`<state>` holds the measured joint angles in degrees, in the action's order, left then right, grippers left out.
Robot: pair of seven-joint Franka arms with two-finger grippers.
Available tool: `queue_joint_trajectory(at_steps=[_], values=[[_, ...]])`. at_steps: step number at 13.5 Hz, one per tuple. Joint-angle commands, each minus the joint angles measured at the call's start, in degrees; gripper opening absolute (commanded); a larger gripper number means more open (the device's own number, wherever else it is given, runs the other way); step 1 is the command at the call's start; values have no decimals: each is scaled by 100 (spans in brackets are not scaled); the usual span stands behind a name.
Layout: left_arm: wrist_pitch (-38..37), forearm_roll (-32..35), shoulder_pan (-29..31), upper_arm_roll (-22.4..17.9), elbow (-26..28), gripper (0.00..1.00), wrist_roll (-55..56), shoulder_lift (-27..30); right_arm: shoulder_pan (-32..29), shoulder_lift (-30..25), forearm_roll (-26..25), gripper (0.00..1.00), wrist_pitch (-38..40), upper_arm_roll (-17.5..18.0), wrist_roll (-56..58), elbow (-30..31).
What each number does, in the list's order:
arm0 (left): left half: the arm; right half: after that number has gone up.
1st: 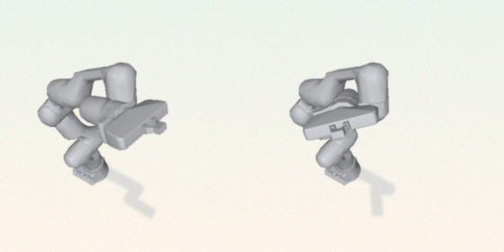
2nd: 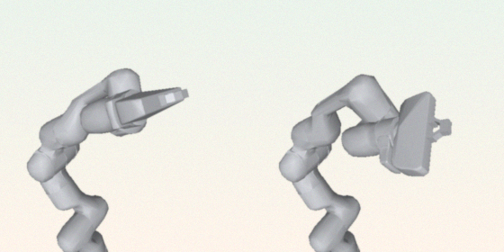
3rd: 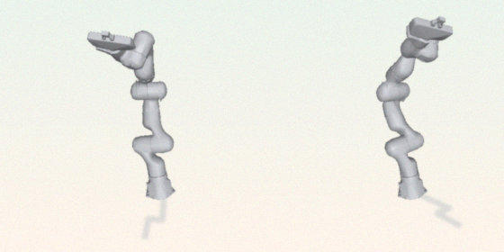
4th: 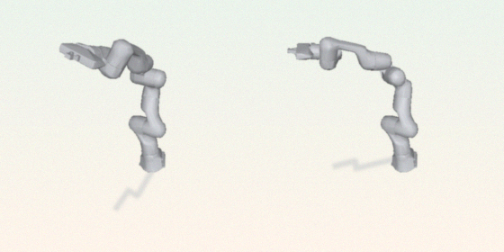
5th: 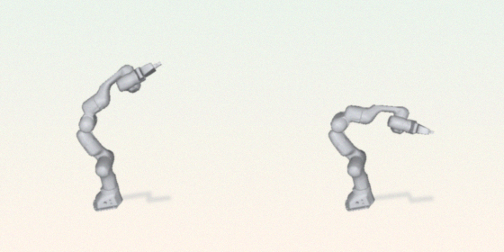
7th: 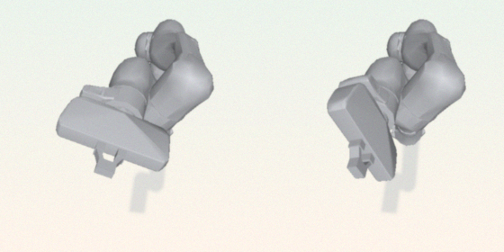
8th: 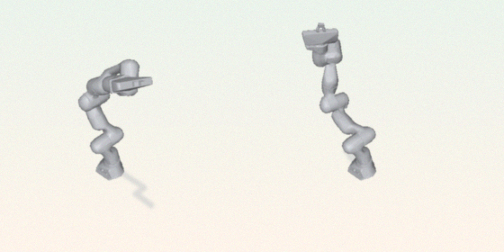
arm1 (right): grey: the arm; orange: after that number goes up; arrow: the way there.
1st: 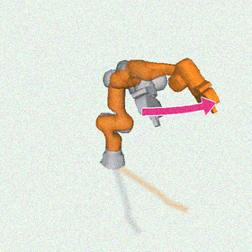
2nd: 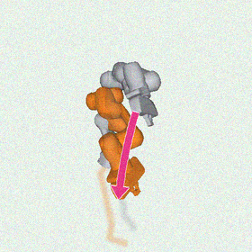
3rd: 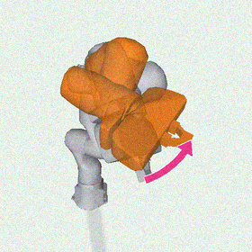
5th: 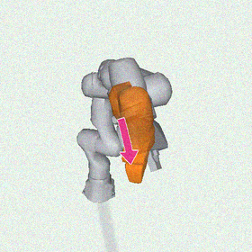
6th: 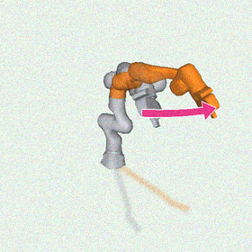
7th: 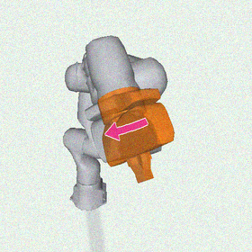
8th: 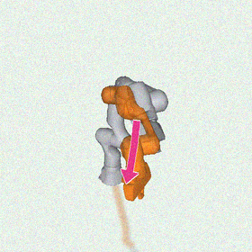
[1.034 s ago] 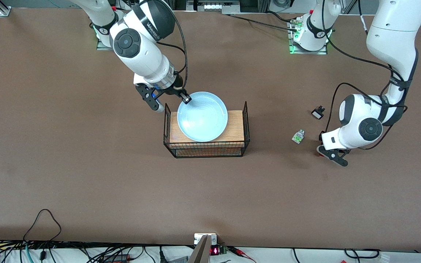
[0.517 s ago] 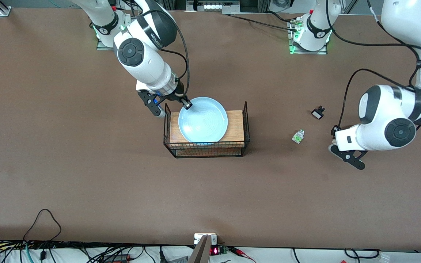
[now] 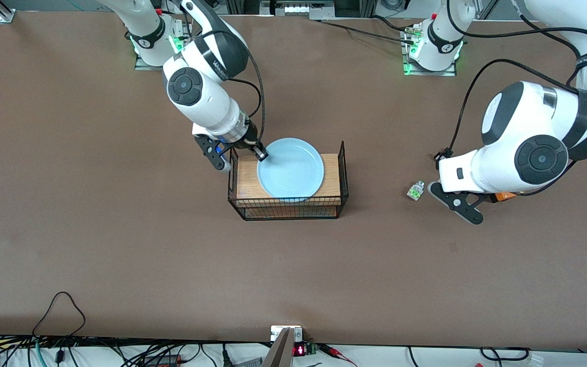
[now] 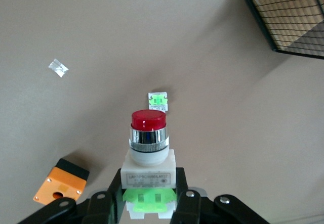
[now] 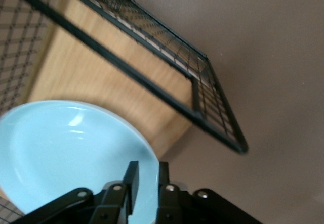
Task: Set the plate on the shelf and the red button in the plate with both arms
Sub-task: 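Lower the plate onto the box while the left gripper lifts the red button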
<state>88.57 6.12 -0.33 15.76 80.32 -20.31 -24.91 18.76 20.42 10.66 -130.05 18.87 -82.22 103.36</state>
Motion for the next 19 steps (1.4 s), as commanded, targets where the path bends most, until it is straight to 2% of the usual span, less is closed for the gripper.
queue_joint_trajectory(at_steps=[1,4,7,9,12,14,17,19], values=[[-226,-233,51,198,-96,13,498,284,-22,-108,-91,100,163,-15,4,-87],[-208,-303,51,681,-113,13,1421,303,-144,-424,-99,100,794,-146,31,-341],[62,-568,-185,1139,-113,13,2511,224,-171,-706,-379,100,2023,-470,616,-1078],[432,-655,-248,1148,-96,13,2689,215,-206,-811,-555,100,2675,-743,1345,-1475],[994,-963,-782,1140,-113,13,3416,-75,-276,-978,-889,100,3178,-1313,2917,-1625],[1573,-955,-1108,1131,-113,13,3953,-223,-285,-1014,-1057,100,3450,-1814,4147,-1696],[2584,-902,-1723,1000,-218,13,4139,-619,-346,-1023,-1083,100,3540,-2719,5914,-1670],[2745,-509,-2092,789,-263,13,4175,-874,-976,-1040,-1075,100,3531,-2766,7030,-1617]])
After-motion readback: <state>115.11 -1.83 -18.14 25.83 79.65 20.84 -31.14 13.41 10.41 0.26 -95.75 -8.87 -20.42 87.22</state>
